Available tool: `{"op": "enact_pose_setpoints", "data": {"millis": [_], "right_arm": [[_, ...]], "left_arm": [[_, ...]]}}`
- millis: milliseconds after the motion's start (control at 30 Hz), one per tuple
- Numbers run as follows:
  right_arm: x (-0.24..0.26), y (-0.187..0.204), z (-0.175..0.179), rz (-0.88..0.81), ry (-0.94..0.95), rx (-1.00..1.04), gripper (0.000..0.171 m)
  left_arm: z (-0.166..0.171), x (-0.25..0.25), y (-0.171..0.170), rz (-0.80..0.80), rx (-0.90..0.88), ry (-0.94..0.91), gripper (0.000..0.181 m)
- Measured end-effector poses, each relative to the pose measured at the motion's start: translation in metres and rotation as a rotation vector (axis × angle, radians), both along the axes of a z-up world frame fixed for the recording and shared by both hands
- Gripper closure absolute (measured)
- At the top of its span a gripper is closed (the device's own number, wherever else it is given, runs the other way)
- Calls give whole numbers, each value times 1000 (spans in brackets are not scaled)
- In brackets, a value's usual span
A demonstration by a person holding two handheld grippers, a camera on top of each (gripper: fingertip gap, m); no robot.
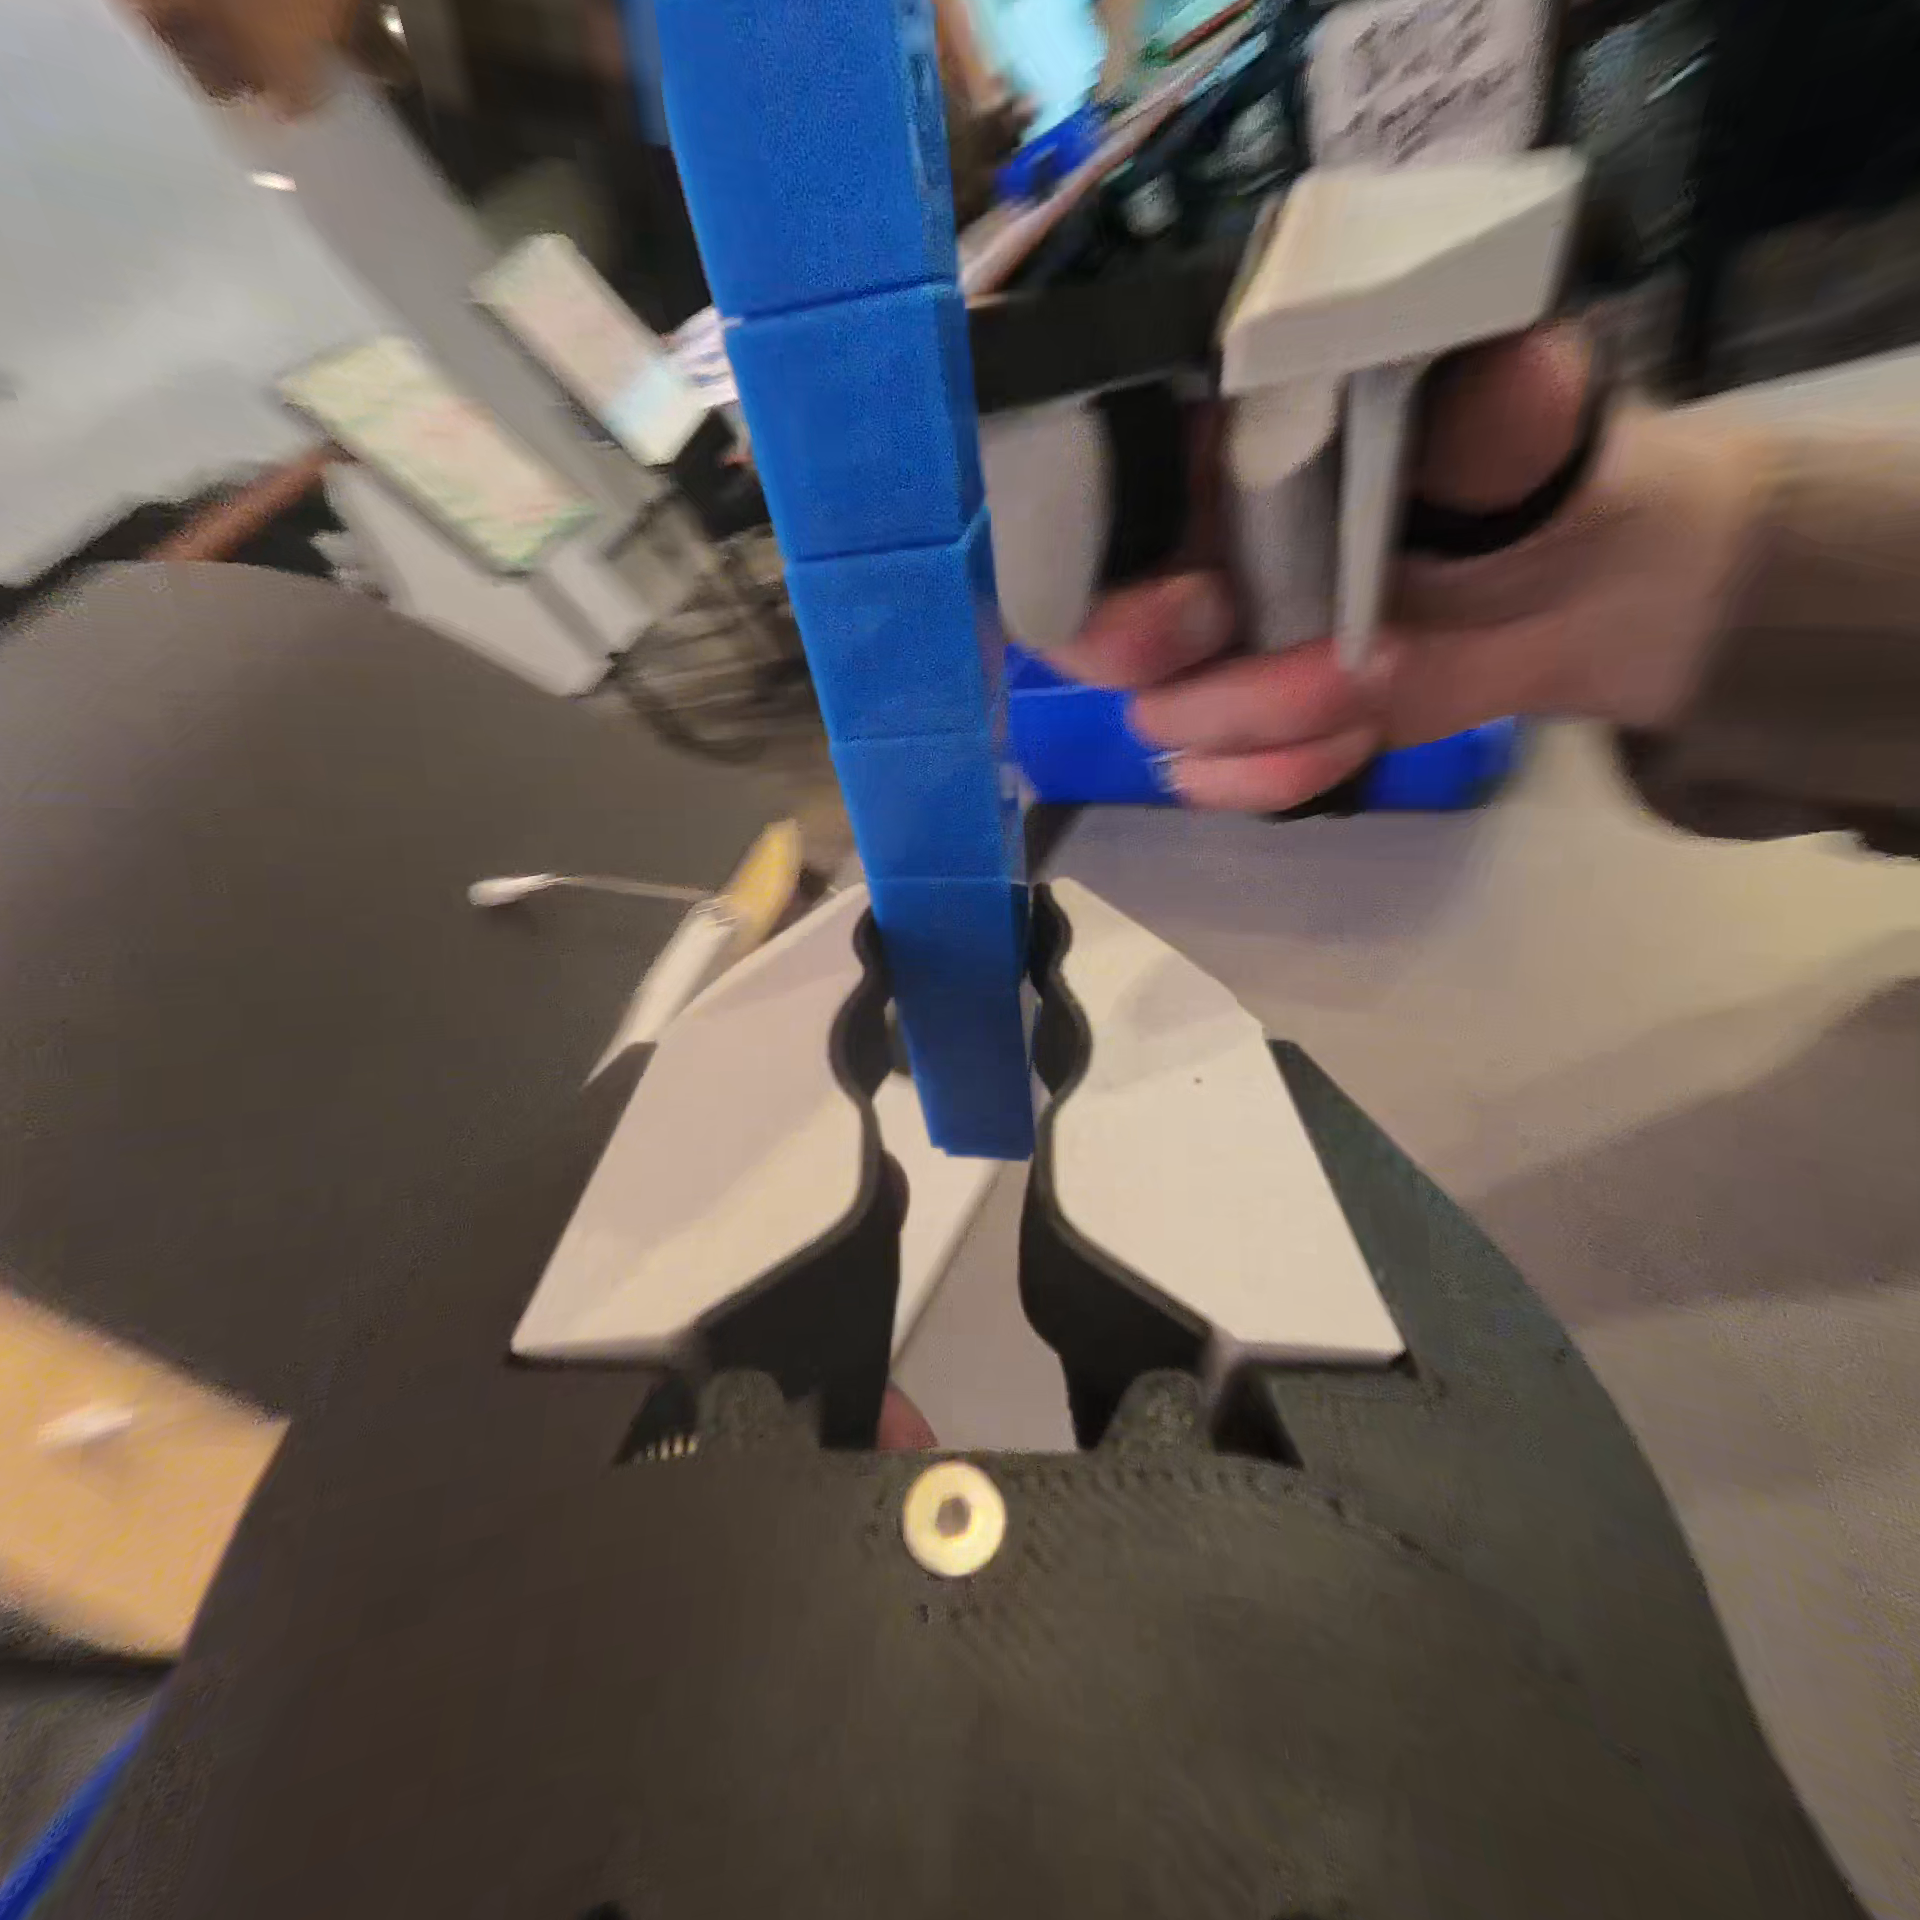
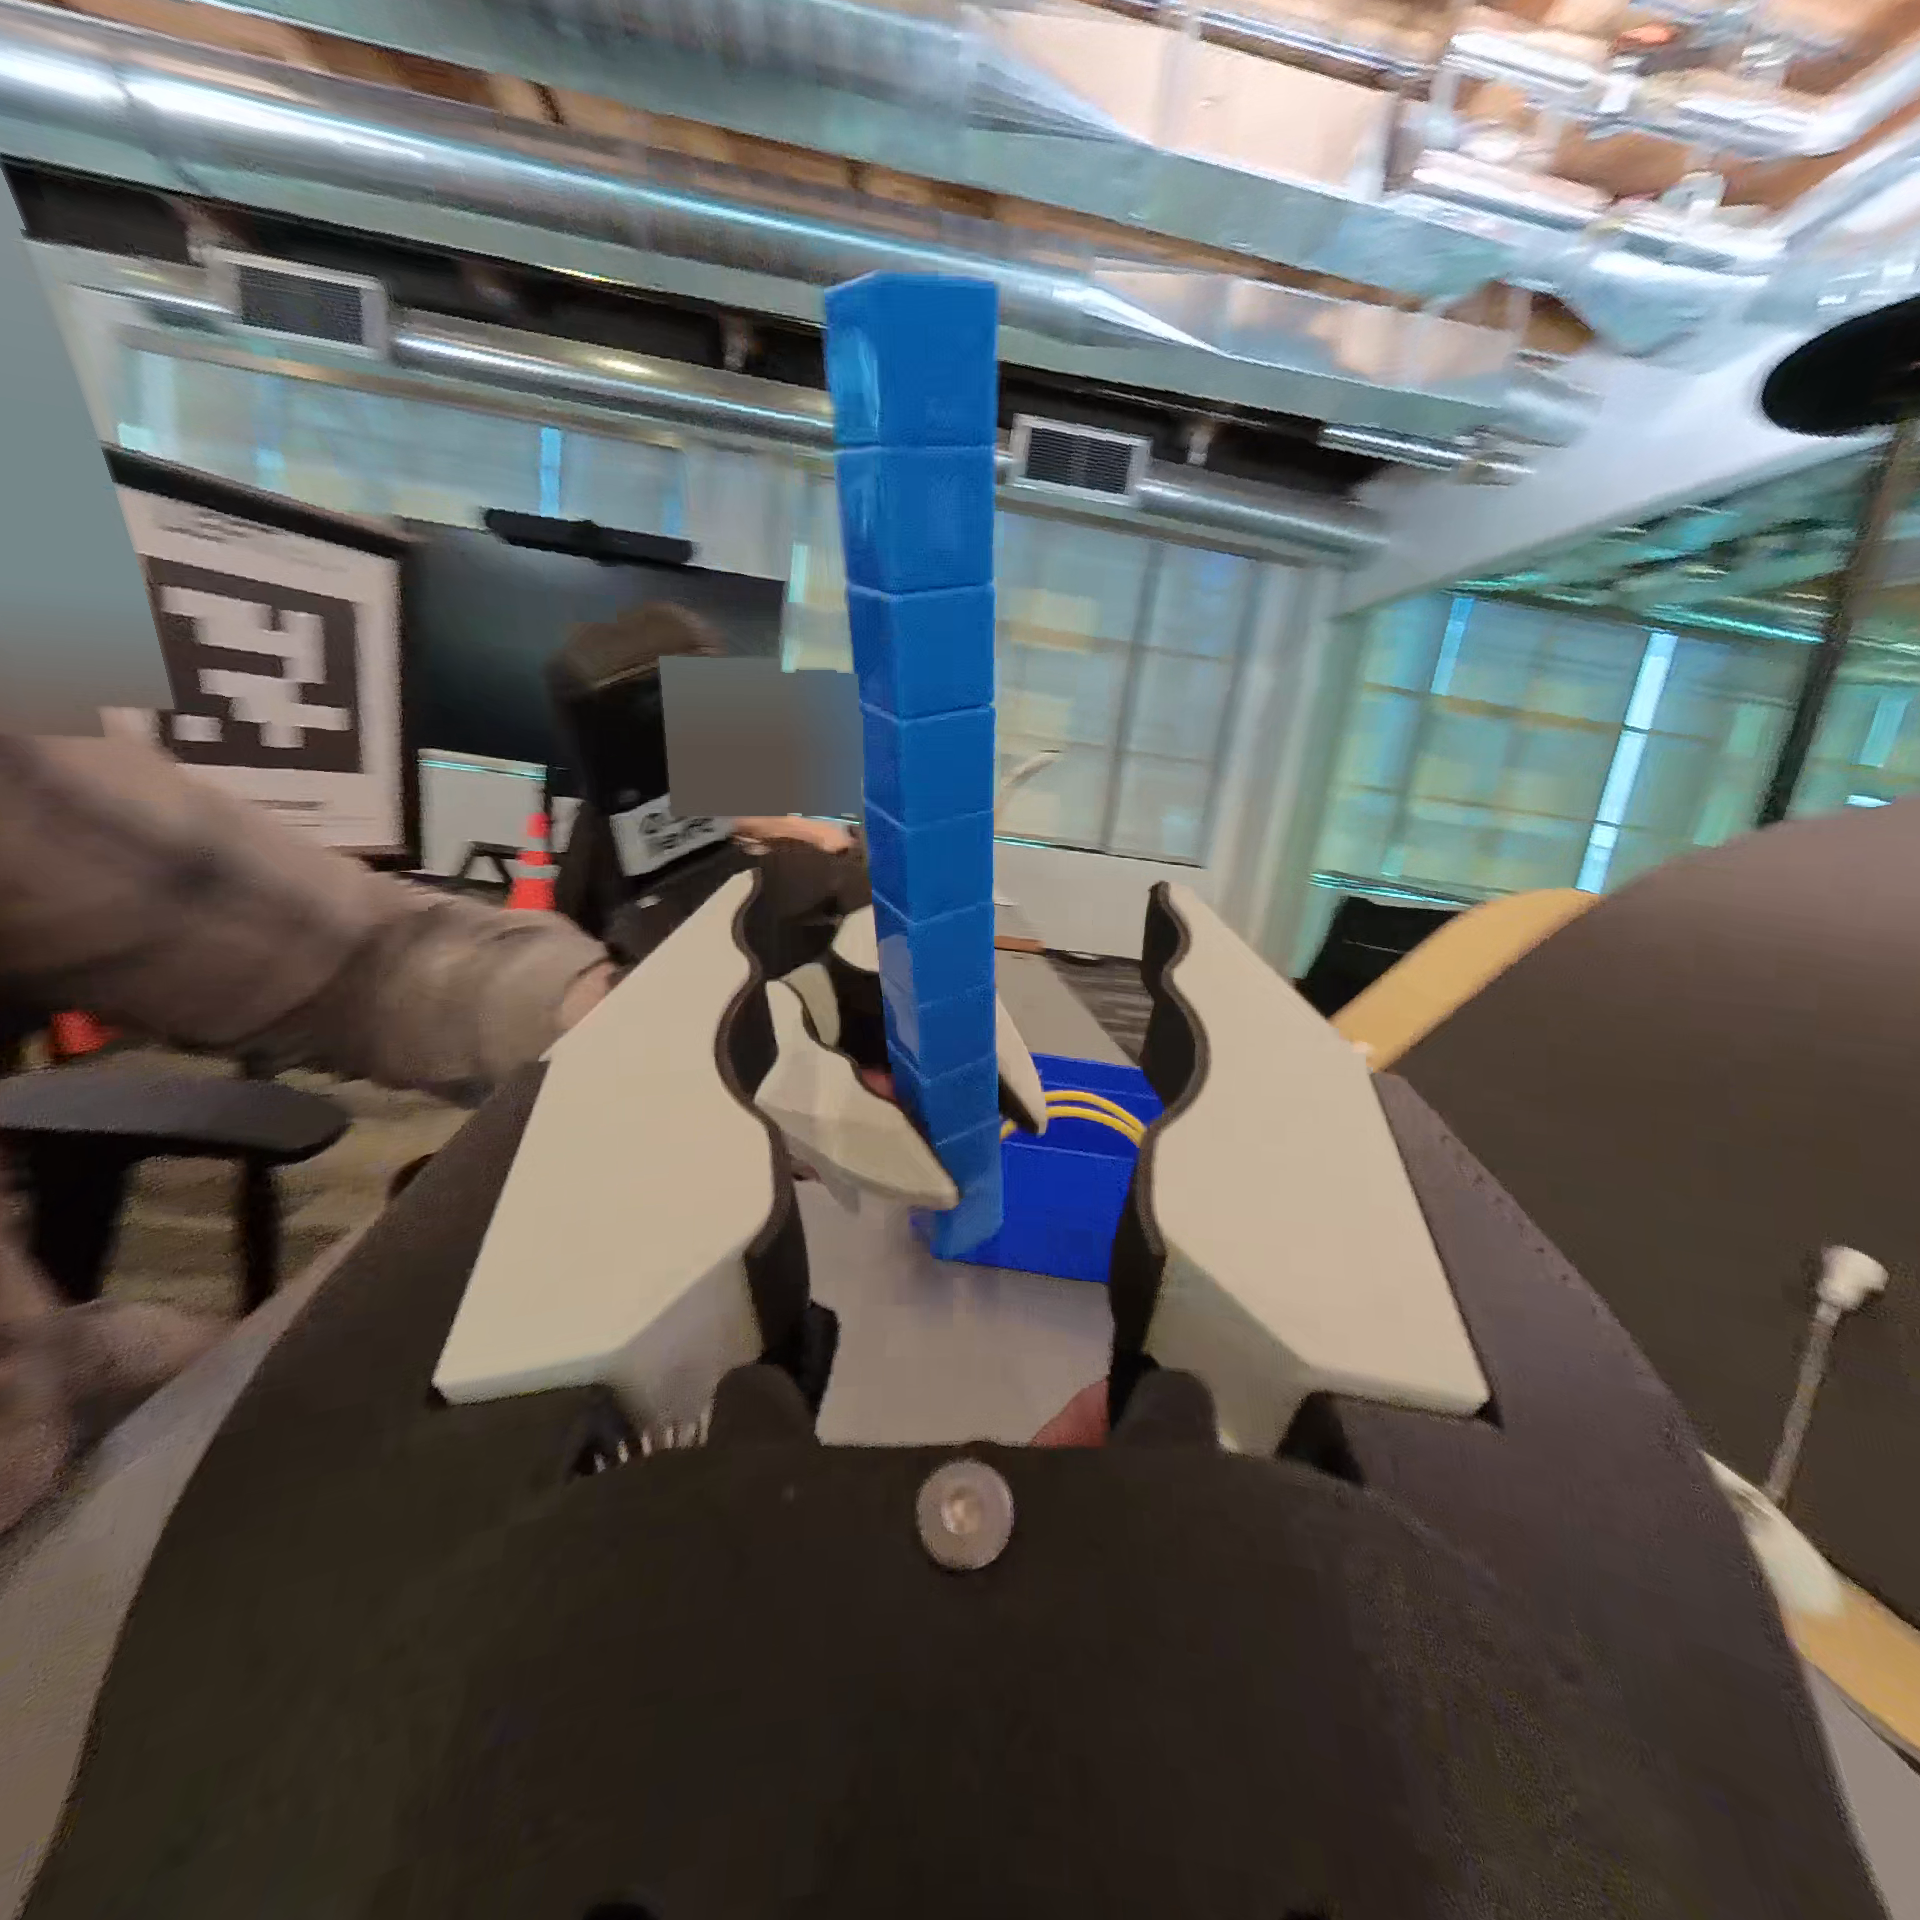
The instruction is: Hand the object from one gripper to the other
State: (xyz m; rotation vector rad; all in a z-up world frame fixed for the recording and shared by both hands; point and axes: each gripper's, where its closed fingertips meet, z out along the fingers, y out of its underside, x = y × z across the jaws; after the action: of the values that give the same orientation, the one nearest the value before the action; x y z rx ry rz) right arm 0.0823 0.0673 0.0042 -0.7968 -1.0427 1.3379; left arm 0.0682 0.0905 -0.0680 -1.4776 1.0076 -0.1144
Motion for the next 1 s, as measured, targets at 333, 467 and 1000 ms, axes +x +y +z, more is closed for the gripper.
{"op": "enact_pose_setpoints", "data": {"millis": [333,467,1000], "right_arm": [[-20,12,13,-311,93,-66,107],[-25,14,8,-375,70,-72,130],[-13,-8,-4,-102,-62,79,152]], "left_arm": [[37,-52,37,432,678,503,157],[42,-59,42,471,762,588,158],[-5,-36,6,-4,174,500,113]]}}
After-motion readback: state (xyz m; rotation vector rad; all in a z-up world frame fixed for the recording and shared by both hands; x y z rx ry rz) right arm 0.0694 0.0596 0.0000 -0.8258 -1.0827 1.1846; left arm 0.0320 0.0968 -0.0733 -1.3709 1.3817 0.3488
